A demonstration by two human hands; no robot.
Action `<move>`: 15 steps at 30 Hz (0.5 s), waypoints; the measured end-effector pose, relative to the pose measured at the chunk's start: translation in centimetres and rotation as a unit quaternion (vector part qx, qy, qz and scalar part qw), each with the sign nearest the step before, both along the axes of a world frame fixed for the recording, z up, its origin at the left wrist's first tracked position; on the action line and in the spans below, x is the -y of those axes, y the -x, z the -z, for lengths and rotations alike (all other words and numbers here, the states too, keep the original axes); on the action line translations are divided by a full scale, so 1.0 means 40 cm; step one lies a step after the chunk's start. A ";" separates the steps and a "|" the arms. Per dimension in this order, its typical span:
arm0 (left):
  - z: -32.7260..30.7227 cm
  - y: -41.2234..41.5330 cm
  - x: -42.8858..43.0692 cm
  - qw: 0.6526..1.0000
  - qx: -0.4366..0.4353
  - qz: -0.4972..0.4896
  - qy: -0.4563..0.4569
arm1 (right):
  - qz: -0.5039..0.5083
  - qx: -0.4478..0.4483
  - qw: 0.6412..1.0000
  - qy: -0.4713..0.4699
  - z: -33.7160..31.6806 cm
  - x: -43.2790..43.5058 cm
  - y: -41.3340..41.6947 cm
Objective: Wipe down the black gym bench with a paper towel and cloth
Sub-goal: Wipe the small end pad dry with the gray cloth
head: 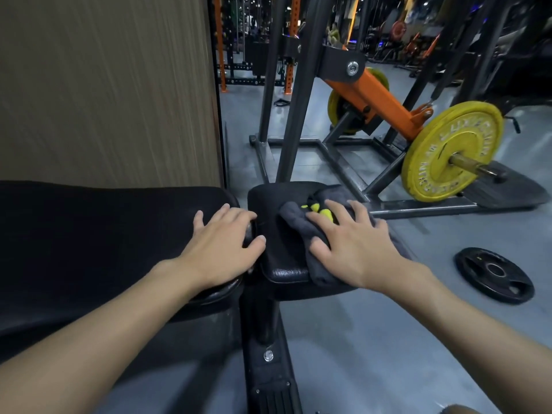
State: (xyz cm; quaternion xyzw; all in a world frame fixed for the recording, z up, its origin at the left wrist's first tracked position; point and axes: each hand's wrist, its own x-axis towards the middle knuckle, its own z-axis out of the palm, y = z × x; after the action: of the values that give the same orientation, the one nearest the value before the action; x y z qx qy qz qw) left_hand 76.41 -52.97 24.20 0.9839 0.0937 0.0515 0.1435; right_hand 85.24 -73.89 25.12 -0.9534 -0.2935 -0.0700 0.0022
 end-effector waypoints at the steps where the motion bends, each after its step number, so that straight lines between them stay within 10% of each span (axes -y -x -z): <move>1: -0.001 0.006 -0.013 1.000 -0.007 0.015 -0.007 | 0.003 0.000 1.000 0.006 0.001 0.011 0.014; 15: 0.023 0.021 -0.041 0.997 0.019 0.042 -0.057 | 0.080 -0.093 0.992 0.016 -0.033 -0.231 -0.237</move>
State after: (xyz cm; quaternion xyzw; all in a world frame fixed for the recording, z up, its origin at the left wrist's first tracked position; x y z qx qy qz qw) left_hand 75.56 -51.32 23.30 0.9924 0.0466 0.0694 0.0905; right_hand 94.73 -64.65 26.44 -0.9762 -0.2154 0.0237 0.0087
